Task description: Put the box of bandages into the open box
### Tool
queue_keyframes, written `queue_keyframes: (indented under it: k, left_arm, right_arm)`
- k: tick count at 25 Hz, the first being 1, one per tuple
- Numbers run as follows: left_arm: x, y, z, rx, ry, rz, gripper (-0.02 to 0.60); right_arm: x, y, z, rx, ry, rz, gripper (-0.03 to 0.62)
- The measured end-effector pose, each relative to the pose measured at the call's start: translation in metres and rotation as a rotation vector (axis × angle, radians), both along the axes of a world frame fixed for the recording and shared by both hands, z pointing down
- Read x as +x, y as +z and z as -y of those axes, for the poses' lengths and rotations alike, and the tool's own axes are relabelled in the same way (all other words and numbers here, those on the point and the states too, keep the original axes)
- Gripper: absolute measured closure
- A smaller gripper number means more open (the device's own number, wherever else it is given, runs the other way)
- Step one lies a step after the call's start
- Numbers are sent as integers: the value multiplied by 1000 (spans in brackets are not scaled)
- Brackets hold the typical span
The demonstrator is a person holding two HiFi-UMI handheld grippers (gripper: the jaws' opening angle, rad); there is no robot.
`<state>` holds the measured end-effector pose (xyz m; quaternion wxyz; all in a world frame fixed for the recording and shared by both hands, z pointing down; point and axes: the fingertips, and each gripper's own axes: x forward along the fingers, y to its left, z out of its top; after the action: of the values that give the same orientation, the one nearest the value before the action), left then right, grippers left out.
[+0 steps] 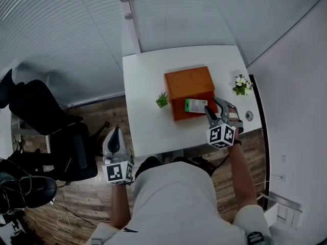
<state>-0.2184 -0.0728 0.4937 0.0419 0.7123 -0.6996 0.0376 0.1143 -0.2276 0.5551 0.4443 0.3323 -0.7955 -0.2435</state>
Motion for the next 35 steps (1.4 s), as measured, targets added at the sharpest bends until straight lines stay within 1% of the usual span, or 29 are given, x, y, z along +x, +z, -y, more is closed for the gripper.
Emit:
queue_keyframes:
  k: [3,7,9,11,14,18,20,23,26,29,33,35]
  left_arm:
    - [2,1,1,3,1,-3,577]
    - [8,1,2,7,4,-7,577]
    - [11,0,3,11,9,-5,577]
    - [14,1,4,11,9,-6,576]
    - [19,1,5,13,8,-7,577]
    - [24,-3,9,19,18,2,577]
    - [26,-3,10,20,23,9,577]
    - [28,-2,9,18,23,3,577]
    - [28,-4,10,22,19,-18,577]
    - [27,-4,12,22,21,-20,575]
    - [25,-3,13,20,22,-12,576]
    - [25,-2,13,19,23,-9,577]
  right_arm:
    - [13,-25,-1,-19,119,247,379]
    - [34,-61,-10,-19,260,620,403]
    - [42,-74,-18,0,302,747,407]
    - [48,-81,-29,20,337,822,415]
    - [55,-79,-50,32,386,858,421]
    - [63,-69,-65,23,425,854,428]
    - [66,-69,-69,27,424,842,590]
    - [67,-71,-72,16,409,839,591]
    - [69,-76,-73,15,414,873,591]
    - [68,-77,-74,-21,430,919,591]
    - [63,-72,-76,-37,421,874,592]
    - [62,-71,-77,-41,417,870,592]
